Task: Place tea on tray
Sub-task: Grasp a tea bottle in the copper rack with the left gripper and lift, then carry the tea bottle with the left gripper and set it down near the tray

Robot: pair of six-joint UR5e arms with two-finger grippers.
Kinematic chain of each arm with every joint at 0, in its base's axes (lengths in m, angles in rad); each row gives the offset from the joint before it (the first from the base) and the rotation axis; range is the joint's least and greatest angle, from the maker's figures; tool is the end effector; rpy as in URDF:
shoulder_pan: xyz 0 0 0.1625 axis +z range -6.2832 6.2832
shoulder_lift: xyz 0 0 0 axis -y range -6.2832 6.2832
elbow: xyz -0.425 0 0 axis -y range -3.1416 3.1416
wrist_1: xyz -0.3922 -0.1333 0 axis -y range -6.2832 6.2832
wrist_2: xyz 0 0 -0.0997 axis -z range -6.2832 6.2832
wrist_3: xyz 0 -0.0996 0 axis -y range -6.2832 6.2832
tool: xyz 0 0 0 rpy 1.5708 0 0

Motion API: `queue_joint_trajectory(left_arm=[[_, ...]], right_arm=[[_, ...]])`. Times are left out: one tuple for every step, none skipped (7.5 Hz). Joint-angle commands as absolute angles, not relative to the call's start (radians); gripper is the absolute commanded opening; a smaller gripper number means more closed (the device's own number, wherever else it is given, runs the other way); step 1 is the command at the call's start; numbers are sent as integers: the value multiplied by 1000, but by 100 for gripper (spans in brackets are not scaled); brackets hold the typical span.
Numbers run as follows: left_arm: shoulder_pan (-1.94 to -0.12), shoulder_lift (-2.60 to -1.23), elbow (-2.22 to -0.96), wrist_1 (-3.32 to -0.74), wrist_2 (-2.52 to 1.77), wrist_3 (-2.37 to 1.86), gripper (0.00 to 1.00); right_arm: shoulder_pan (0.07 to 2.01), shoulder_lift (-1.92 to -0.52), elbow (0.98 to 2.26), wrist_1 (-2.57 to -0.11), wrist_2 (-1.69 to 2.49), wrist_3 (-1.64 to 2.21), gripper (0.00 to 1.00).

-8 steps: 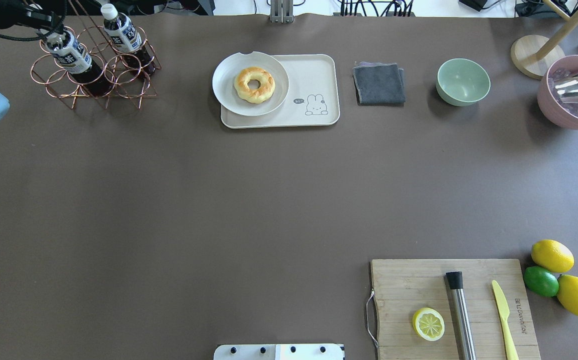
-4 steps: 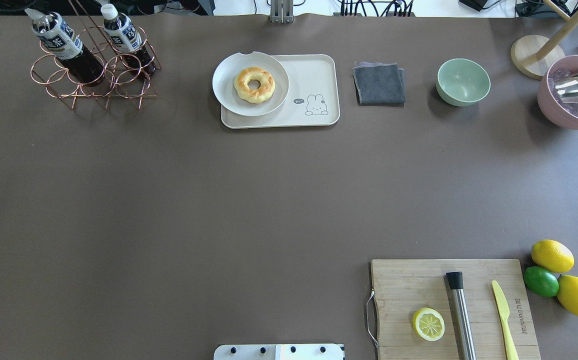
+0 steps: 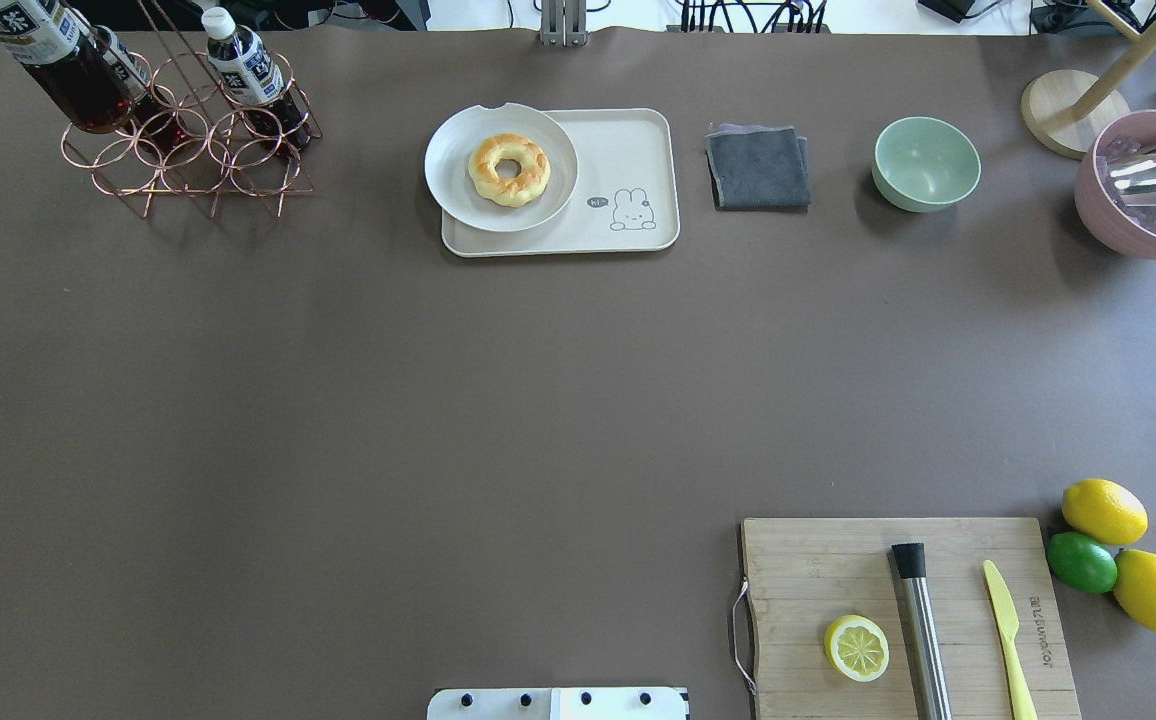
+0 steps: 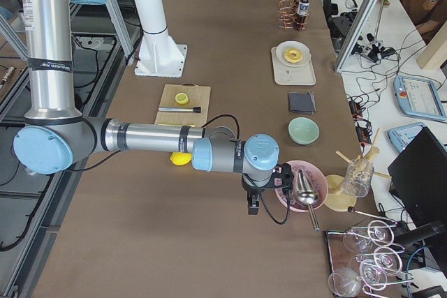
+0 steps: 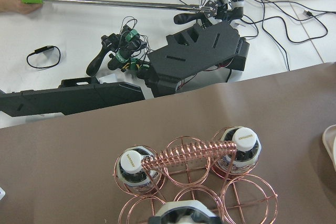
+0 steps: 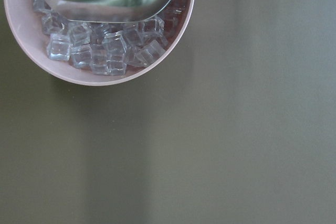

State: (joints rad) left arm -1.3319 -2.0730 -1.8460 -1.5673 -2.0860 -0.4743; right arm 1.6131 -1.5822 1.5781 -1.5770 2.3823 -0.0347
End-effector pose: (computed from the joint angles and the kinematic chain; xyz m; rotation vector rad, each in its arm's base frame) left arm 0.0639 -0.6184 0.2522 0.5371 0.7210 -0.0200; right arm 0.0816 -0.4833 0.6587 0.0215 -0.8113 0.0114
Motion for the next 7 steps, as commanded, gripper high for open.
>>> queue_joint_trajectory(left_arm=[[-1318, -2117, -2073, -1285, -2080, -526, 0], [-1262, -2117, -2151, -1260, -2077, -610, 0], [-1161, -2121, -2192, -1234, -2034, -732, 0], [-1040, -2153, -2192, -1232, -1903, -824, 0], [-957, -2176, -2195, -1229, -1832, -903, 0], [-892, -2236, -2181, -1204, -1818, -1005, 0], [-800, -2317, -2175, -1145, -1722, -1066, 0]], right_arm=[[1614, -1601, 1592, -1578, 2384, -34, 100], [1614, -1603, 1591, -1578, 2384, -34, 100], [1614, -1603, 1591, -1578, 2384, -34, 100], [1614, -1601, 1588, -1578, 2384, -34, 100], [1614, -1601, 1579, -1578, 2382, -34, 100], [1614, -1601, 1585, -1578, 2382, -34, 100], [1614, -1601, 1585, -1578, 2382, -34, 100]])
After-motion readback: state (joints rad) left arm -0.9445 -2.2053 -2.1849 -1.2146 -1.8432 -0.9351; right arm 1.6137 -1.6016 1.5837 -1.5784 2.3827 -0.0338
